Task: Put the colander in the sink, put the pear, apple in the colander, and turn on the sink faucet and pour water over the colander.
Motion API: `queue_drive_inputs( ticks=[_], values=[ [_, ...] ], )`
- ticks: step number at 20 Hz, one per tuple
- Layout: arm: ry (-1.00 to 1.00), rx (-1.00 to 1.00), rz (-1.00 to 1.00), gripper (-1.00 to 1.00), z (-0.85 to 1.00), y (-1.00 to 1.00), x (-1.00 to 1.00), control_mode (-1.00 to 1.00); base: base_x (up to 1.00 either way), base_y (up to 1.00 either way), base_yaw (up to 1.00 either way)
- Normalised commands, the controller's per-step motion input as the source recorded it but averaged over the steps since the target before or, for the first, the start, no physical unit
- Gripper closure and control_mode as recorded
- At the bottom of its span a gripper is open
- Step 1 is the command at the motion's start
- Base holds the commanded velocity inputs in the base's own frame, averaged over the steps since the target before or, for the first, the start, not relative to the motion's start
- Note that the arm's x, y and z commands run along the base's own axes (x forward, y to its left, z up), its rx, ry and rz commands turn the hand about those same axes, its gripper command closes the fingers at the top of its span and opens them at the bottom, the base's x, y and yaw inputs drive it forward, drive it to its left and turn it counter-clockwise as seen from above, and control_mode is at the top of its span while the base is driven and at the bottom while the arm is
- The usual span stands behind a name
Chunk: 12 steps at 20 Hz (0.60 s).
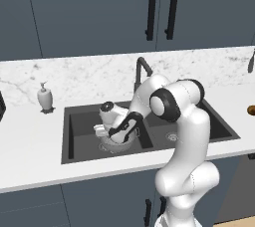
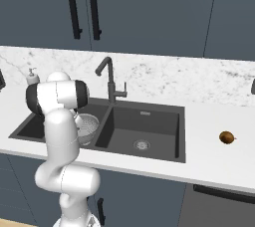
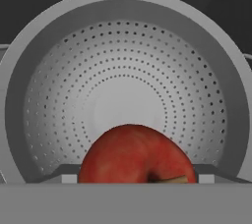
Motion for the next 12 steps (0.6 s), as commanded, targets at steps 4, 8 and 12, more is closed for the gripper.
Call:
queue_drive_inputs(
  ticks=[4,8,12],
  values=[
    [0.06,0.00,-0.03,1.00,-0.02,-0.13,0.21,-1.00,0.00,0.00,0.00],
    [0.06,0.00,-0.01,1.00,-0.02,-0.09,0.14,-1.00,0.00,0.00,0.00],
    [0.06,0.00,0.00,1.00,-0.11,-0.01,0.00,-1.00,0.00,0.00,0.00]
  ],
)
